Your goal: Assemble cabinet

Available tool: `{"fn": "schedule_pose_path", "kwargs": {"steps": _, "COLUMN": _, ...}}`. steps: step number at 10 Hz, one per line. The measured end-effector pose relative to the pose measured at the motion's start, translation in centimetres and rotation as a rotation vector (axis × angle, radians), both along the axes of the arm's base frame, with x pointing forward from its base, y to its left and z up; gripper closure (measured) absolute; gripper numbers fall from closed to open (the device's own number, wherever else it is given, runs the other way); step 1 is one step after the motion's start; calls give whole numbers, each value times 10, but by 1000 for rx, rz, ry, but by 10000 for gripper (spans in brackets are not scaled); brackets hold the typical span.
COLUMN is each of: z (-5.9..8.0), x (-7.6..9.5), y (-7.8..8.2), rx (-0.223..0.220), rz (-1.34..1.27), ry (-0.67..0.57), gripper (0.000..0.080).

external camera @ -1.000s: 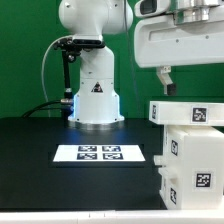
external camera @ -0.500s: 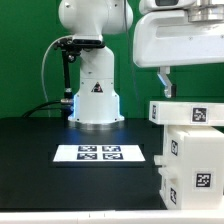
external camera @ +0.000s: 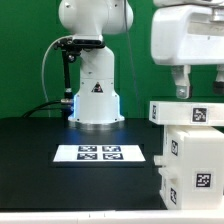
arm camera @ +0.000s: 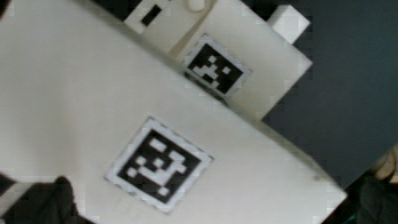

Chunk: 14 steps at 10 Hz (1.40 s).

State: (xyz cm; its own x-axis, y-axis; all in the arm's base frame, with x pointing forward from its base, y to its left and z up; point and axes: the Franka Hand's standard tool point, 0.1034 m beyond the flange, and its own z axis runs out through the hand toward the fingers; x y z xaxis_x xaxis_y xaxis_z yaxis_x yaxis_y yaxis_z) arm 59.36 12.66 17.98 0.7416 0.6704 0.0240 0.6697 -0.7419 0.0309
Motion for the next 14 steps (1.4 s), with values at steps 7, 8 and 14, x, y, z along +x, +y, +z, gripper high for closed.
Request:
{"fn": "schedule_pose_path", "kwargs": {"steps": 7, "z": -14, "x": 14, "y": -17, "rx": -190, "rz": 729, "ry": 62, "gripper": 3}}
{"fn": "schedule_pose_path", "kwargs": {"steps": 8, "z": -21, "x": 10, "y": -13, "rx": -198, "rz": 792, "ry": 68, "gripper": 3}}
{"fn": "schedule_pose_path", "kwargs": {"steps": 14, "z": -25, "x": 8, "y": -24, "rx": -194, "rz": 664, "ry": 75, "gripper": 14}}
